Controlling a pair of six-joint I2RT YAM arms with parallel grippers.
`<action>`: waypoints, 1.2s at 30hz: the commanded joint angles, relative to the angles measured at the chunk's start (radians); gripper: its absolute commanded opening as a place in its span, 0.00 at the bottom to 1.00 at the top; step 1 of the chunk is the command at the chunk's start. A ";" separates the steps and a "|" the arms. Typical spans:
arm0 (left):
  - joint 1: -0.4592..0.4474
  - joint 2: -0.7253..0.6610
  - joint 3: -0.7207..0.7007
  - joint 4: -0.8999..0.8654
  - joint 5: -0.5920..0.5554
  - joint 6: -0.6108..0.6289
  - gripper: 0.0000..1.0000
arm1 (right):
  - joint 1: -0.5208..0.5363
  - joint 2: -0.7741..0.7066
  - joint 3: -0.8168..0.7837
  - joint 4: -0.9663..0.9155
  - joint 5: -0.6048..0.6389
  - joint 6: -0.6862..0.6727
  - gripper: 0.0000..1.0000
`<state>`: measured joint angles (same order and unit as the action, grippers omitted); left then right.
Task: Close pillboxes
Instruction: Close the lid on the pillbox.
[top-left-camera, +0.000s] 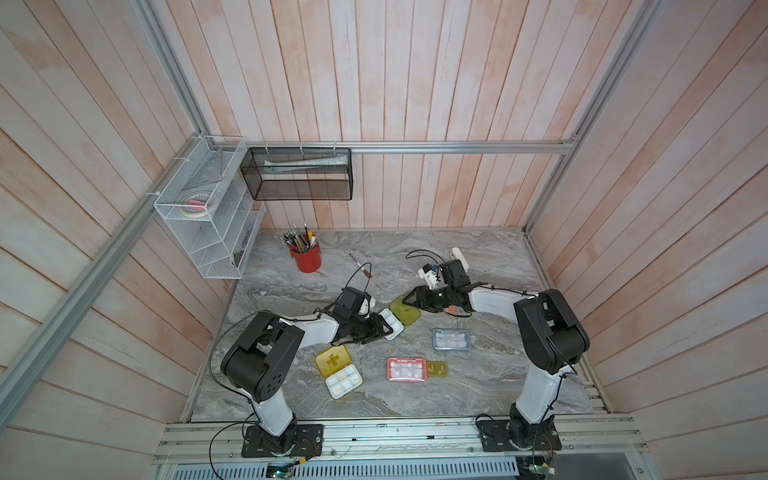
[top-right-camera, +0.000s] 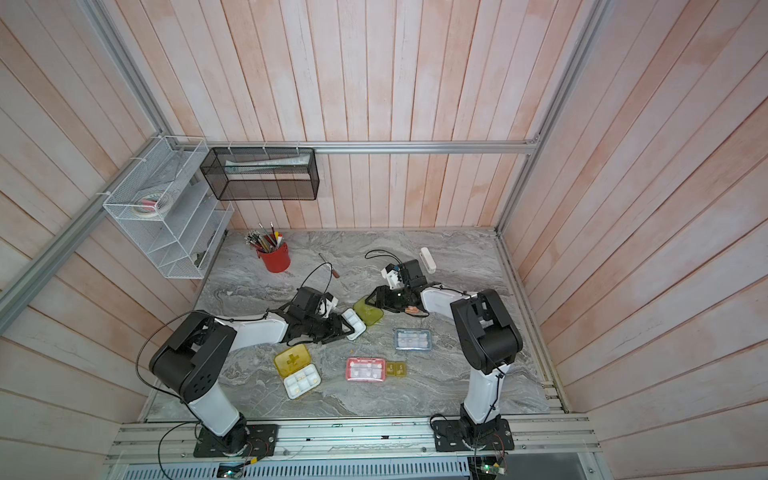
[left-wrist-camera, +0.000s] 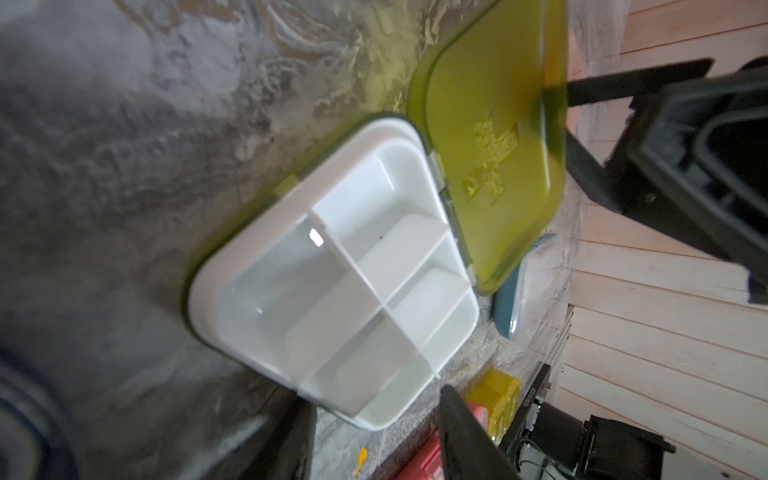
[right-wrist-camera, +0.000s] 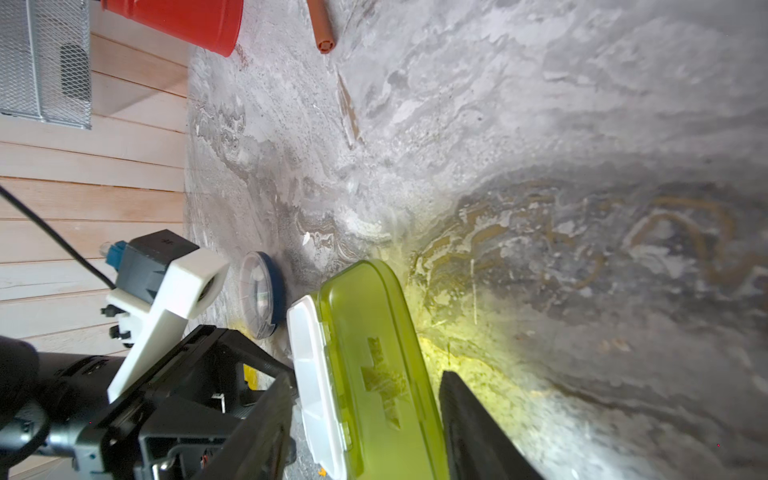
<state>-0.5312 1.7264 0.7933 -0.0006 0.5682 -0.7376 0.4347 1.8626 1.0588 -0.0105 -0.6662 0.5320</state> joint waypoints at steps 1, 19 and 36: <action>-0.004 0.016 0.029 0.027 -0.009 0.014 0.49 | 0.026 -0.019 -0.024 -0.002 -0.056 0.016 0.59; -0.004 0.018 0.042 0.010 -0.018 0.018 0.48 | 0.028 -0.050 -0.033 0.000 -0.049 0.022 0.59; -0.004 0.016 0.046 0.007 -0.013 0.020 0.48 | 0.091 -0.093 0.010 -0.031 -0.033 0.041 0.59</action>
<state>-0.5316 1.7309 0.8303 -0.0006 0.5674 -0.7338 0.5167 1.7832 1.0462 -0.0227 -0.6979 0.5617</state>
